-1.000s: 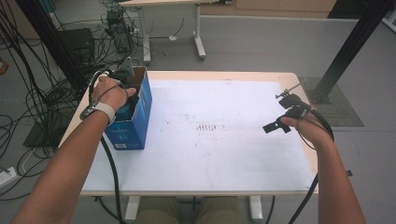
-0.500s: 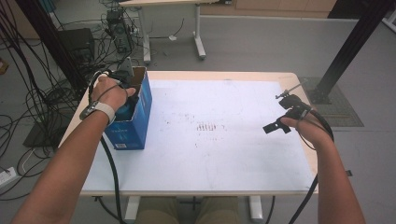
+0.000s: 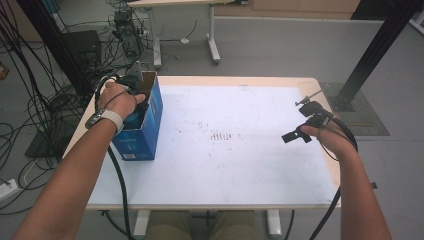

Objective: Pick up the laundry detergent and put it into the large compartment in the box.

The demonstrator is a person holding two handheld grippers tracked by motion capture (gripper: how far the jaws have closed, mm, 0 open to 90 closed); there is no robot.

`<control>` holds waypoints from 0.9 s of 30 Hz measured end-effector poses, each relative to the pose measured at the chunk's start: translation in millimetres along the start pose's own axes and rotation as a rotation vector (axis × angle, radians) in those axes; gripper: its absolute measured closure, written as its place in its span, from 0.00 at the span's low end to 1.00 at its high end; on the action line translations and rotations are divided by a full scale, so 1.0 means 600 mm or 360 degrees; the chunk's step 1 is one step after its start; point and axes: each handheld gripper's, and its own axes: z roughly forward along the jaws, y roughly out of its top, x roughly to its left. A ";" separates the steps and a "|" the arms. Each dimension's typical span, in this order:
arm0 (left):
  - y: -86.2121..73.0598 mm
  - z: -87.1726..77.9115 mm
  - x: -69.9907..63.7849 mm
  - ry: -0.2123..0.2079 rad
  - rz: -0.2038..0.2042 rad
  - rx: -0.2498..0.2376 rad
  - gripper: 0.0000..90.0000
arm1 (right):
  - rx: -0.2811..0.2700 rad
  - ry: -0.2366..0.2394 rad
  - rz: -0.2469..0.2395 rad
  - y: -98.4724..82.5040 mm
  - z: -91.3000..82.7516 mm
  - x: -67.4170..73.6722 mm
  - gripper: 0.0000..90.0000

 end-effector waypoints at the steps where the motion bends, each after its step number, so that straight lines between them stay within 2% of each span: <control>1: 0.000 0.000 0.000 -0.0001 -0.0001 -0.0002 0.42 | 0.0000 -0.0001 0.0000 0.000 0.000 0.000 0.09; 2: 0.002 -0.001 0.000 0.0008 0.0016 0.0007 0.42 | 0.0001 -0.0001 0.0000 0.000 0.000 0.000 0.09; 15: -0.003 -0.001 0.005 -0.0015 0.0015 -0.0023 0.41 | 0.0006 0.0002 -0.0010 0.002 0.003 0.001 0.09; 17: -0.005 -0.004 0.007 -0.0030 0.0013 -0.0039 0.40 | 0.0011 0.0003 -0.0013 0.003 0.004 0.001 0.09; 21: -0.010 -0.012 0.006 -0.0011 0.0016 -0.0070 0.37 | 0.0021 0.0007 -0.0018 0.005 0.006 0.002 0.09; 27: -0.011 -0.014 0.006 -0.0005 0.0019 -0.0067 0.33 | 0.0017 0.0010 -0.0022 0.005 0.006 0.004 0.09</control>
